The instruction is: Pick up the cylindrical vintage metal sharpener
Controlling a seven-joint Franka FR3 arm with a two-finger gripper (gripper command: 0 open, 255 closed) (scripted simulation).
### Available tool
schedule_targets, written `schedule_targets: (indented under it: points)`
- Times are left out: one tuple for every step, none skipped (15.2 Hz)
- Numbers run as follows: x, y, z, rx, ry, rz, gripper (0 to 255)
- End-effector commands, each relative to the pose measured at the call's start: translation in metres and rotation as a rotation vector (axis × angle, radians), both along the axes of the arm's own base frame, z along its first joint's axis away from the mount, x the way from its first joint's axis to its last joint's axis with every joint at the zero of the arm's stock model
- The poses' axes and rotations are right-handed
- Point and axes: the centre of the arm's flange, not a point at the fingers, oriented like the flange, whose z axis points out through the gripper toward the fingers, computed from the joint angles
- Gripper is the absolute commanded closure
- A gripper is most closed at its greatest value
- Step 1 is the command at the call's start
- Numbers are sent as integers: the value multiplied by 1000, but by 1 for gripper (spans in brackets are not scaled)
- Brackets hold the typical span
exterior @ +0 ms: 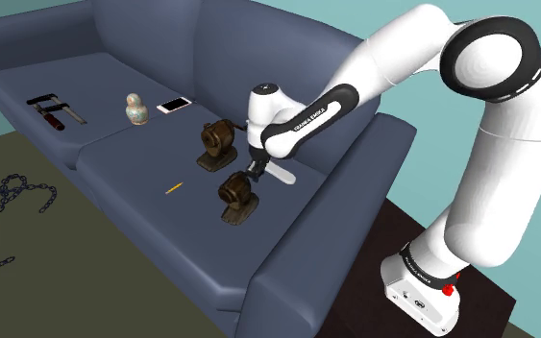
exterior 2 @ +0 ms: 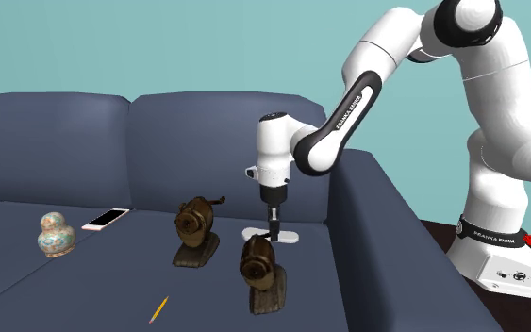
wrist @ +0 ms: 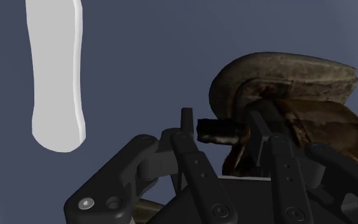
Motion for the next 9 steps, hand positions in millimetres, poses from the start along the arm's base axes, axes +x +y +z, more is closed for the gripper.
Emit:
schedule_targets:
  points:
    - [0, 0, 10, 0, 0, 0, 255]
    - [0, 0, 16, 0, 0, 0, 255]
    - [0, 0, 21, 0, 0, 0, 255]
    - [0, 0, 26, 0, 0, 0, 255]
    - [0, 0, 31, 0, 0, 0, 255]
    - [0, 0, 37, 0, 0, 0, 255]
    - [0, 0, 42, 0, 0, 0, 255]
    - [0, 0, 43, 0, 0, 0, 255]
    - [0, 0, 43, 0, 0, 0, 255]
